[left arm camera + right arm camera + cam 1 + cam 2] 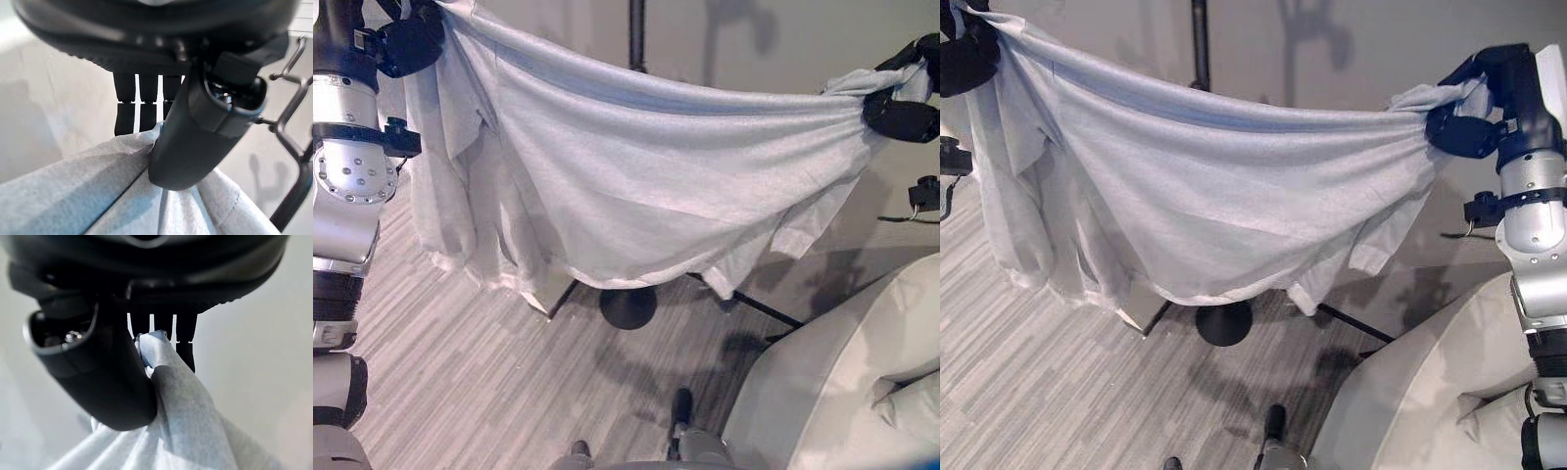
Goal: Hang the clothes on the sofa on the clothes rack.
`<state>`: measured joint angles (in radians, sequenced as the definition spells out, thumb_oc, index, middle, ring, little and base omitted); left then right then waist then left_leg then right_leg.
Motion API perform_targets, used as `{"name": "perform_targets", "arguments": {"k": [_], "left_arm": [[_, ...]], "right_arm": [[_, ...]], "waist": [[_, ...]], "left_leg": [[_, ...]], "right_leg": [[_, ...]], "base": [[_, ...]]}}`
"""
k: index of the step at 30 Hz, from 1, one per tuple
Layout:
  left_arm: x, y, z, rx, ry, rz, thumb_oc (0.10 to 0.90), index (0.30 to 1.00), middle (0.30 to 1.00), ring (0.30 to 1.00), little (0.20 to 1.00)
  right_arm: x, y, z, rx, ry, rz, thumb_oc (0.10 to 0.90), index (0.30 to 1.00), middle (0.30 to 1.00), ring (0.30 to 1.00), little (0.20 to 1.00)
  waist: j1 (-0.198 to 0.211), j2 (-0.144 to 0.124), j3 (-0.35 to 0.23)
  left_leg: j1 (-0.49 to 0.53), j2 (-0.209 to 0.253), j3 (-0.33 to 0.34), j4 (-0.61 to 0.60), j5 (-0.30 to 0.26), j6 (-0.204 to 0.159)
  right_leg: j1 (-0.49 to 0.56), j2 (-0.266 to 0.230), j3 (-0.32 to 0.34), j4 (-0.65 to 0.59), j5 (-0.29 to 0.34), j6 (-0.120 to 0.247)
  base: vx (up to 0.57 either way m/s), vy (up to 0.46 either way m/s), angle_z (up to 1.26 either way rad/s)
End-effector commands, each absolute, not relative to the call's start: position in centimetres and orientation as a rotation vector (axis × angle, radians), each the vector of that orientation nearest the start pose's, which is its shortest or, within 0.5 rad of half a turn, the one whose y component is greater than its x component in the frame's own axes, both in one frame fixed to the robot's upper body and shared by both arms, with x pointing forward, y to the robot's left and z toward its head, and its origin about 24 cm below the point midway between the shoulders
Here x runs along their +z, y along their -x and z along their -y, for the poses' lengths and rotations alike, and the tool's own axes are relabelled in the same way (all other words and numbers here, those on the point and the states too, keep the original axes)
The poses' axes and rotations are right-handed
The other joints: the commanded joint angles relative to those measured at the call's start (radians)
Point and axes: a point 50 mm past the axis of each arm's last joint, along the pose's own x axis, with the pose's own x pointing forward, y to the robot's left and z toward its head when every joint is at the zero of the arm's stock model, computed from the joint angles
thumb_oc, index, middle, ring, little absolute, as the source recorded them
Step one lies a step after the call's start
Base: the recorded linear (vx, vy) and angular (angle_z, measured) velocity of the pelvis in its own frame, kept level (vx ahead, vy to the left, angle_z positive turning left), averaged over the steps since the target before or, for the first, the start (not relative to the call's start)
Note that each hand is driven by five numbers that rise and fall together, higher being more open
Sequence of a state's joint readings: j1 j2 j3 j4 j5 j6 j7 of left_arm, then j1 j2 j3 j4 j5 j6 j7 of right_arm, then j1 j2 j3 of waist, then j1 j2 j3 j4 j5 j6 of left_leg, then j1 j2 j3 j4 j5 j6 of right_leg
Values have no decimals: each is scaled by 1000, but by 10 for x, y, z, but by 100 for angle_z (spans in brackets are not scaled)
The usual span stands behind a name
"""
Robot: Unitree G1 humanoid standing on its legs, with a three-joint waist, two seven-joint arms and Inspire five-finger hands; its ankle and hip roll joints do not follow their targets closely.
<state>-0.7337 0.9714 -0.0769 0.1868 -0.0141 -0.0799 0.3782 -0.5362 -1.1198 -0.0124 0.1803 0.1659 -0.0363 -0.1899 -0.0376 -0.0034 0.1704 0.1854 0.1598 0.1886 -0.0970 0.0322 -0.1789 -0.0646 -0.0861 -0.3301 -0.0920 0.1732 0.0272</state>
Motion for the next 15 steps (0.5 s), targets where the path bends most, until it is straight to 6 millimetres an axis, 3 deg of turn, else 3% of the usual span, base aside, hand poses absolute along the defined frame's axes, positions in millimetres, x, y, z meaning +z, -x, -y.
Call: {"name": "perform_targets", "arguments": {"k": [1, 3, 4, 5, 6, 8, 10, 11, 13, 15], "left_arm": [[367, -274, -285, 636, -834, 1024, 400, 300, 300, 300, 300], [366, -271, -286, 639, -809, 1037, 400, 300, 300, 300, 300], [364, -268, -289, 649, -795, 1039, 400, 300, 300, 300, 300], [364, -267, -289, 650, -794, 1040, 400, 300, 300, 300, 300], [364, -266, -291, 660, -775, 1042, 400, 300, 300, 300, 300], [362, -266, -293, 669, -725, 1048, 400, 300, 300, 300, 300], [364, -262, -292, 687, -695, 1081, 400, 300, 300, 300, 300], [364, -262, -291, 687, -687, 1089, 400, 300, 300, 300, 300], [366, -255, -292, 716, -675, 1128, 400, 300, 300, 300, 300], [367, -249, -286, 706, -651, 1177, 400, 300, 300, 300, 300]], "right_arm": [[356, -261, 292, -375, 899, 900, 400, 300, 300, 300, 300], [361, -253, 285, -346, 873, 960, 400, 300, 300, 300, 300], [365, -249, 281, -337, 847, 1007, 400, 300, 300, 300, 300], [365, -248, 281, -337, 847, 1008, 400, 300, 300, 300, 300], [373, -243, 276, -327, 821, 1065, 400, 300, 300, 300, 300], [379, -240, 275, -344, 793, 1107, 400, 300, 300, 300, 300], [385, -234, 271, -349, 804, 1155, 400, 300, 300, 300, 300], [387, -232, 271, -355, 806, 1166, 400, 300, 300, 300, 300], [388, -231, 275, -401, 826, 1166, 400, 300, 300, 300, 300], [385, -229, 278, -412, 804, 1174, 400, 300, 300, 300, 300]], "waist": [[16, -63, -155], [14, -60, -141], [20, -65, -127], [19, -66, -125], [29, -79, -99], [40, -93, -75], [37, -96, -74], [41, -96, -76], [62, -75, -87], [52, -64, -107]], "left_leg": [[1, 20, 13, 43, -128, 31], [-19, 50, -3, 145, -123, 19], [-57, 56, -37, 263, -96, 11], [-64, 54, -39, 271, -94, 12], [-131, 49, -82, 426, -54, 10], [-191, 41, -96, 498, -26, 15], [-220, 17, -81, 375, -109, 36], [-227, 11, -88, 321, -111, 38], [-231, -13, -138, 137, -62, 39], [-205, -21, -128, 79, -45, 39]], "right_leg": [[82, -65, -8, 5, -139, 144], [116, -30, 2, 5, -181, 114], [140, -11, 16, 5, -202, 91], [138, -14, 14, 5, -199, 89], [161, -8, 17, 5, -215, 68], [174, -10, 14, 5, -221, 60], [167, -24, 10, 5, -215, 78], [166, -28, 14, 5, -212, 86], [175, -24, 36, 5, -217, 94], [181, -30, 31, 5, -213, 102]], "base": [[88, -230, -4], [142, -289, -2], [108, -238, 0], [60, -235, -7], [5, -155, -11], [28, -117, -6], [66, 65, 3], [79, 123, 16], [120, 172, -6], [164, 157, -55]]}}
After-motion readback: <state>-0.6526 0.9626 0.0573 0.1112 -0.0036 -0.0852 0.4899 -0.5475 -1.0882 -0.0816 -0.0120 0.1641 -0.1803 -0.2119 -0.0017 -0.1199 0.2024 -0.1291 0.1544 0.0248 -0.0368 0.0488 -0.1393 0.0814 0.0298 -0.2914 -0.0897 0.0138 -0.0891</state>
